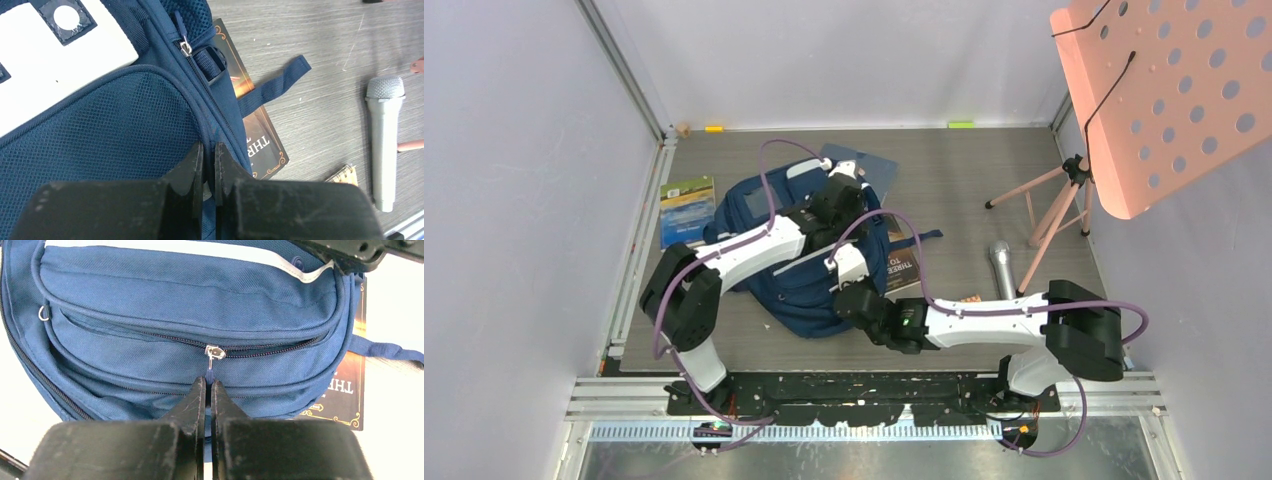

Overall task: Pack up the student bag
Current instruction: Unzip the student bag at the center of the board.

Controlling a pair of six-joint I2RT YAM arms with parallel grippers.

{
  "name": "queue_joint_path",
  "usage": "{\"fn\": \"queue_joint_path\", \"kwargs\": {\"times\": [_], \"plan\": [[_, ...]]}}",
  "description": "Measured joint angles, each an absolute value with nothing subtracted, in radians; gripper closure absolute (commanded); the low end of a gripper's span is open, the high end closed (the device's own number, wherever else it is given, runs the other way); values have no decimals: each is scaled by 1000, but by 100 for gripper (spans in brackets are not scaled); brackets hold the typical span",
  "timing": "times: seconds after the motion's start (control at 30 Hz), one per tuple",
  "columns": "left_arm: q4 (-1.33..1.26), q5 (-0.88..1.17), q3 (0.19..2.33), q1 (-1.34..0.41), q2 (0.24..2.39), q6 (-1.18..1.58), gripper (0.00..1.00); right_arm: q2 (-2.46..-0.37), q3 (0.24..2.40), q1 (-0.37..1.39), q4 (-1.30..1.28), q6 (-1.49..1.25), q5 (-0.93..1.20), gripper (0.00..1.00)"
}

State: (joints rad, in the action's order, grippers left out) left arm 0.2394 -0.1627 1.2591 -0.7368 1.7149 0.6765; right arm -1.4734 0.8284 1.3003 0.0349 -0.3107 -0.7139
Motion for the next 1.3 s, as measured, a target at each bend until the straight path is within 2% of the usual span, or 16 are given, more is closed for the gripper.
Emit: {"fn": "queue_joint_path", "kwargs": {"times": [0.1, 0.13, 0.2, 0.3, 0.4, 0.57, 0.87, 1.2, 1.27, 1.3], "plan": [[208, -124, 1259, -717, 1715, 658, 50, -1469, 830, 1279, 28, -316, -705, 99], [171, -111, 1259, -707, 1715, 646, 42, -1462, 830, 1266, 22, -321, -678, 99], [94, -94, 1258, -679, 1705, 610, 30, -1436, 826, 1245, 17, -326, -628, 99], [64, -84, 1232, -643, 1636, 554, 18, -1375, 805, 1195, 14, -335, -542, 100], [83, -81, 1183, -628, 1530, 501, 15, -1330, 783, 1140, 12, -341, -465, 100], [187, -16, 1102, -632, 1328, 402, 14, -1302, 755, 1091, -4, -345, -383, 99], [505, 206, 982, -641, 1180, 214, 14, -1300, 731, 1073, -2, -373, -331, 100], [622, 162, 893, -709, 1092, 91, 15, -1291, 720, 1056, 8, -396, -301, 99], [625, 119, 885, -752, 1092, 70, 17, -1286, 719, 1054, 8, -396, -300, 100], [626, 89, 881, -771, 1093, 62, 21, -1284, 719, 1053, 8, -397, -297, 100]]}}
